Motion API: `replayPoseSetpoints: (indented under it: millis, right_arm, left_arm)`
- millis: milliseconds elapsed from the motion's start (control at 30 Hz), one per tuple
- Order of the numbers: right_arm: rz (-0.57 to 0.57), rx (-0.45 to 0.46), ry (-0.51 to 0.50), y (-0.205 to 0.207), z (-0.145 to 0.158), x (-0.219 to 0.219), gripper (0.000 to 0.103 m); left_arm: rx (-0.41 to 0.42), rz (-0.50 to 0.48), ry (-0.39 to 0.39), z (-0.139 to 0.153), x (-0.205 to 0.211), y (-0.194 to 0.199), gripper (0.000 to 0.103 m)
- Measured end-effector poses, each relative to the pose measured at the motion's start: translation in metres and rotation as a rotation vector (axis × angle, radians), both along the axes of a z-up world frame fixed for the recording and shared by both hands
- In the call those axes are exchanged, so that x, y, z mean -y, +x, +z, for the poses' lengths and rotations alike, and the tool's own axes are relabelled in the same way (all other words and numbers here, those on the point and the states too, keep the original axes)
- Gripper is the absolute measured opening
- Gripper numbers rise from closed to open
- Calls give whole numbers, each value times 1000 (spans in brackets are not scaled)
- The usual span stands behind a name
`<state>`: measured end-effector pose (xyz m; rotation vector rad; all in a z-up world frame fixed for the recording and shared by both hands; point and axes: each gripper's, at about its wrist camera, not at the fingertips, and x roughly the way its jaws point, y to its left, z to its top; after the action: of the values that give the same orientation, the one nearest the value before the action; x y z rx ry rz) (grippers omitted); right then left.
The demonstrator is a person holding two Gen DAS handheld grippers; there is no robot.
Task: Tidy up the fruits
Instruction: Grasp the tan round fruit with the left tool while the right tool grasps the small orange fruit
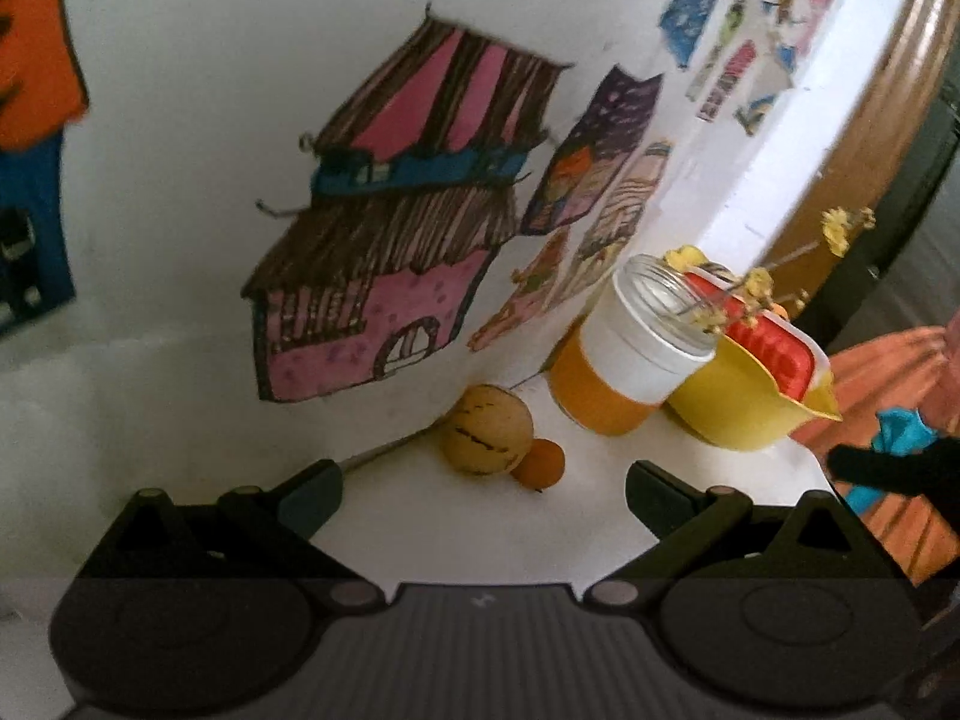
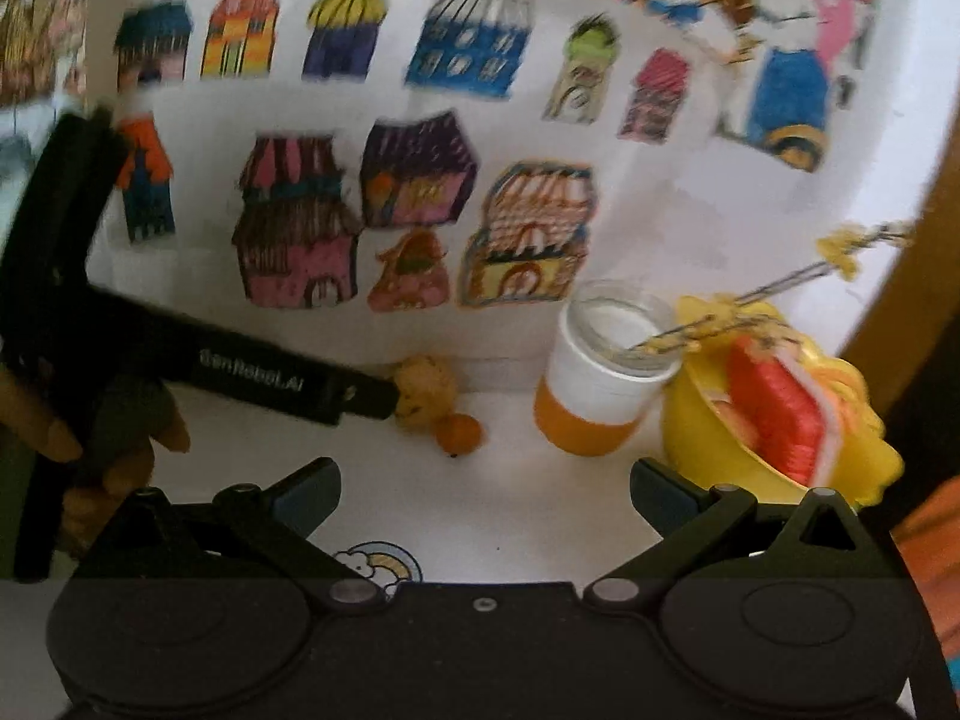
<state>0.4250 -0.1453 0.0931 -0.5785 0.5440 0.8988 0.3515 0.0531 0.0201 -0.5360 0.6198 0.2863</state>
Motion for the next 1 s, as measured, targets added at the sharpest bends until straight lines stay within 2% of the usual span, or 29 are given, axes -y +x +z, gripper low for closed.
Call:
replayPoseSetpoints:
  millis: [167,433,667,800,1000]
  right_arm:
    - [44,-6,-24,18,-23,-13,101]
    - [75,-53,-23,38,-36,-24,99]
    - [87,-79,-46,51,-45,-38,89]
    - [70,-124,-42,58,-49,-42,83]
    - [51,-138,-12,70,-51,-41,72]
  left_arm:
    - [-26,49,-18,-10,0,7,102]
    - [-23,92,-34,-11,1,22,102]
    - [-1,87,-64,-14,-2,29,101]
    - [22,79,-91,-19,-4,27,95]
    - [43,79,-129,-24,-7,29,87]
